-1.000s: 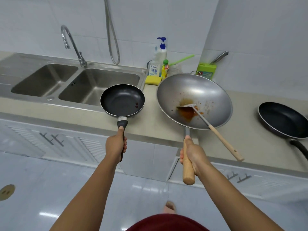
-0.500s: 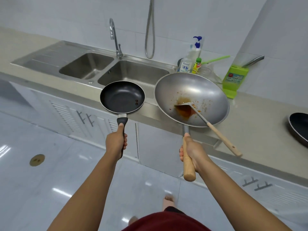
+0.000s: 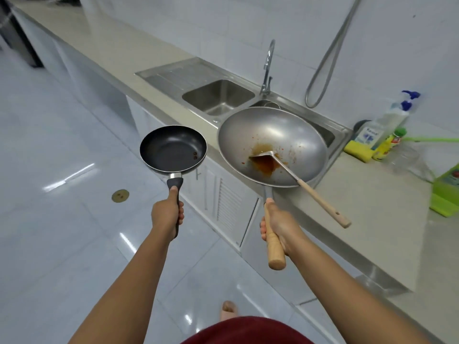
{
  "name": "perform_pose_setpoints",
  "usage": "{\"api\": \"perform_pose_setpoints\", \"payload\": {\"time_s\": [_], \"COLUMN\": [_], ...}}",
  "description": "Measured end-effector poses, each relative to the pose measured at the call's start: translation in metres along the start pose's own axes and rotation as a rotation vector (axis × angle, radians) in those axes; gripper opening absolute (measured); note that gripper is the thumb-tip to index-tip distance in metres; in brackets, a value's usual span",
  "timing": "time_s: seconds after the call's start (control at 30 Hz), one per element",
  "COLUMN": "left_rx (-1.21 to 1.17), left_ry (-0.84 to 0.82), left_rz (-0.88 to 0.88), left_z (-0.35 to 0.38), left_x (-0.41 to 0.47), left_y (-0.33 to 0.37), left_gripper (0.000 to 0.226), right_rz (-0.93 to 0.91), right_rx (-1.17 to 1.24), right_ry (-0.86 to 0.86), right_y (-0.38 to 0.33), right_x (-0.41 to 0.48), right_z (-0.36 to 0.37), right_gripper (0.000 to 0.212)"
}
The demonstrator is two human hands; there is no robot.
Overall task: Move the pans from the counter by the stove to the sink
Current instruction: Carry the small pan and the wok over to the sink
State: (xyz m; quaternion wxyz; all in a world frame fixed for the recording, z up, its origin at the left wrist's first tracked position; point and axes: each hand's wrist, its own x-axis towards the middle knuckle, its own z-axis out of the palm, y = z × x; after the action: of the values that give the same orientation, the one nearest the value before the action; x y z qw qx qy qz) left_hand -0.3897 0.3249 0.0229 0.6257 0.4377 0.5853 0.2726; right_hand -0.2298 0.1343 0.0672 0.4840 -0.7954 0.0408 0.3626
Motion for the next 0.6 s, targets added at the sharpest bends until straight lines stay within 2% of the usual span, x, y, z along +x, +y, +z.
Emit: {"api": "perform_pose_setpoints", "payload": {"time_s": [0.33, 0.6], "left_rx": [-0.136, -0.209], "left_ry": [0.21, 0.345], "left_rz": [0.015, 0.017], "left_z": [-0.046, -0.111], "left_x": [0.057, 0.123], "left_y": [0.041, 0.071], "left_gripper": [0.051, 0.052], "right_rz": [-0.077, -0.108], "right_rx": [-0.107, -0.127], "right_ry": [-0.232, -0.364], "right_y": [-0.083, -0.145], "right_x": [0.044, 0.077], "right_z": [0.096, 0.213], "right_gripper": [0.057, 0.05]}}
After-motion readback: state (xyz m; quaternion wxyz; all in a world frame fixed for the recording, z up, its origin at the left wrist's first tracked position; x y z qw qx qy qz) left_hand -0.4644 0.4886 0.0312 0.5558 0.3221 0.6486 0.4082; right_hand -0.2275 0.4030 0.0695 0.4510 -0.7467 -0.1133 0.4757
